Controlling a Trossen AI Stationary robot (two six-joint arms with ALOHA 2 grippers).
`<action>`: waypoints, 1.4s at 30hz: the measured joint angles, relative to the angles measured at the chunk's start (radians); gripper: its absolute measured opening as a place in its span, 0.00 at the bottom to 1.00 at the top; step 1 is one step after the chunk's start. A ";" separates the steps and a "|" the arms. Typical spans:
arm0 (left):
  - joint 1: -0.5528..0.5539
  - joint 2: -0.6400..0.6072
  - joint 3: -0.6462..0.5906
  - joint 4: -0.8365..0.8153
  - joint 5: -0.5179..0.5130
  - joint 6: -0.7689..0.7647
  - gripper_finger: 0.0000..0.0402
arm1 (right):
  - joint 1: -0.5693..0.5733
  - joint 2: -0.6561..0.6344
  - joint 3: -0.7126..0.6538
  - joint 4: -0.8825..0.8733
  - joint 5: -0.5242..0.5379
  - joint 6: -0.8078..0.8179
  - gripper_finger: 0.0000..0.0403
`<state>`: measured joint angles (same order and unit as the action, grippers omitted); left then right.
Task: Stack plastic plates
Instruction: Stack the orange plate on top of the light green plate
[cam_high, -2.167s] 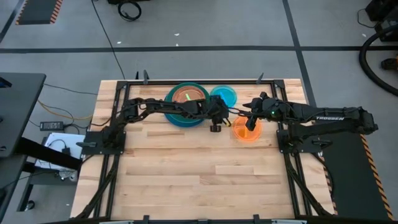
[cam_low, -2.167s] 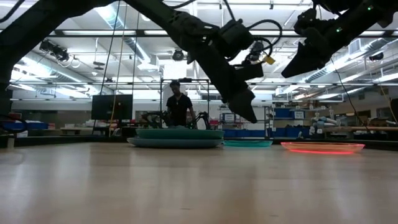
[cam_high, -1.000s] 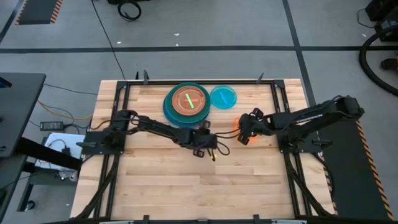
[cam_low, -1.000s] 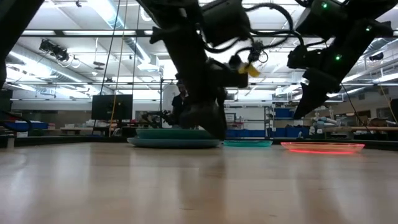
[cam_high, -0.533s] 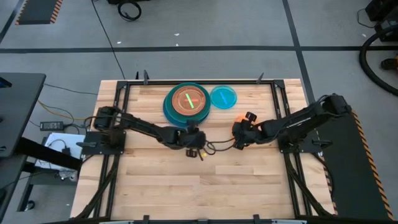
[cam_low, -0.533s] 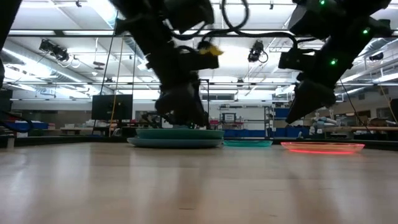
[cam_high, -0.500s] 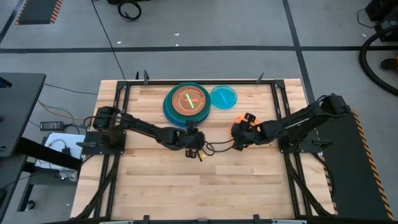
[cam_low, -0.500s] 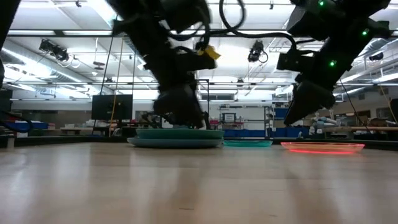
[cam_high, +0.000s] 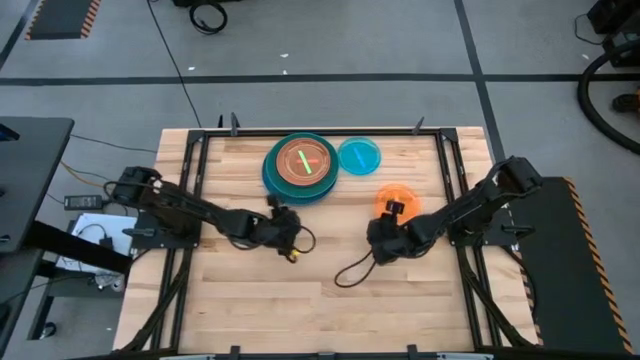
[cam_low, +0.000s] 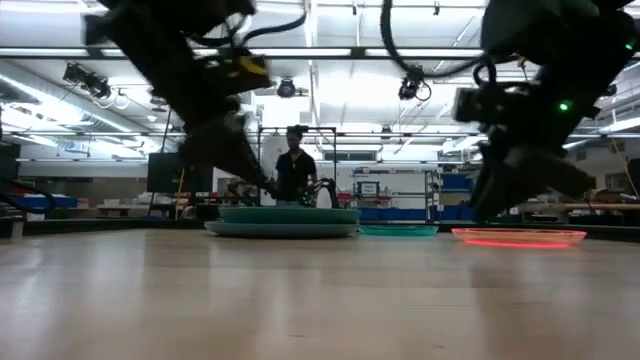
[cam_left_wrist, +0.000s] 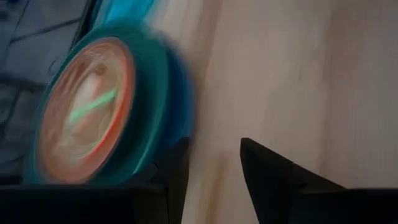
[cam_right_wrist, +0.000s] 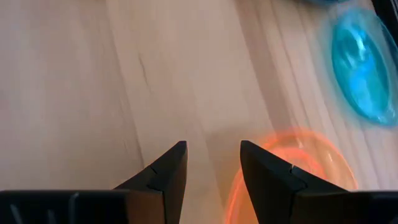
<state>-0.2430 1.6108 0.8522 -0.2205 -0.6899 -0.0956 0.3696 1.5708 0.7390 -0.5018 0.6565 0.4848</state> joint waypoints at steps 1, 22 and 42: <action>-0.005 -0.011 -0.012 -0.020 -0.016 -0.015 0.37 | 0.005 0.007 0.000 -0.037 0.000 0.025 0.40; -0.033 -0.074 -0.041 -0.068 -0.109 -0.122 0.37 | 0.043 0.088 -0.017 -0.249 -0.118 0.228 0.29; -0.060 -0.074 -0.040 -0.024 -0.077 -0.136 0.37 | -0.028 0.080 0.172 -0.363 -0.076 0.010 0.02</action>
<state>-0.3032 1.5372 0.8123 -0.2443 -0.7667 -0.2314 0.3416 1.6512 0.9114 -0.8646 0.5800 0.4948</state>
